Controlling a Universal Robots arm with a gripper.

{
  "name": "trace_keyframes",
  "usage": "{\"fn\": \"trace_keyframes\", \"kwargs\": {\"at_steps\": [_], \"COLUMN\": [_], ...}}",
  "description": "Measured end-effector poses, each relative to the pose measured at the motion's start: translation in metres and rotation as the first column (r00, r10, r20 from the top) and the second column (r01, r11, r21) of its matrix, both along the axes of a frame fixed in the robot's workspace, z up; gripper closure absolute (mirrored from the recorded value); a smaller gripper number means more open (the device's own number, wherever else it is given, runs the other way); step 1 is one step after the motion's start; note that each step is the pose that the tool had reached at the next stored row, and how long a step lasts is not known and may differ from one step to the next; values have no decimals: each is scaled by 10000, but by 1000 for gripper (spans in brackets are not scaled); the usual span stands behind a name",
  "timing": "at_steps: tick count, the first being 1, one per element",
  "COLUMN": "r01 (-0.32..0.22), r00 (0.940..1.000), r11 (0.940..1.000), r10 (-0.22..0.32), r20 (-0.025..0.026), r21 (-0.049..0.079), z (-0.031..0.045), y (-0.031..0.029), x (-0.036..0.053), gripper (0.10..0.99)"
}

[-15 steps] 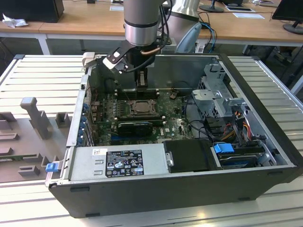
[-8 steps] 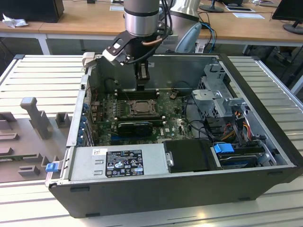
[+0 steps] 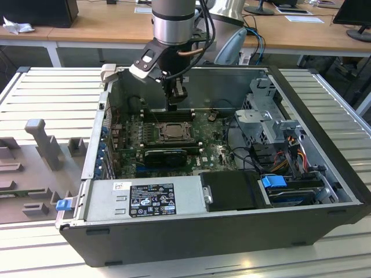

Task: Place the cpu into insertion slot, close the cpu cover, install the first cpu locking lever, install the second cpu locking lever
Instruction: 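Install the first cpu locking lever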

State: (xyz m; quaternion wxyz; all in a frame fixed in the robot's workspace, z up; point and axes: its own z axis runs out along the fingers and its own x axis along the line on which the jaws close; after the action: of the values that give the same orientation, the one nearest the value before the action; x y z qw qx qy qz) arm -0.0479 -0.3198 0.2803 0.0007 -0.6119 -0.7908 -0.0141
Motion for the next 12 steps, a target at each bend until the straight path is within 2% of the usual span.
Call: {"fn": "trace_keyframes", "kwargs": {"at_steps": [2,3,5,6,10,12], "r01": [-384,-820,-1091,-1451,-2024,-2443], "r00": [9993,9966,9940,9894,9793,9697], "r11": [9993,9966,9940,9894,9793,9697], "r10": [384,820,1091,1451,2024,2443], "r20": [0,0,0,1,0,0], "r21": [-1,0,0,0,-1,0], "z": [-2,-3,-3,-3,-3,-3], "y": [0,0,0,0,0,0], "x": [0,0,0,0,0,0], "gripper": [980,980,980,980,980,980]}}
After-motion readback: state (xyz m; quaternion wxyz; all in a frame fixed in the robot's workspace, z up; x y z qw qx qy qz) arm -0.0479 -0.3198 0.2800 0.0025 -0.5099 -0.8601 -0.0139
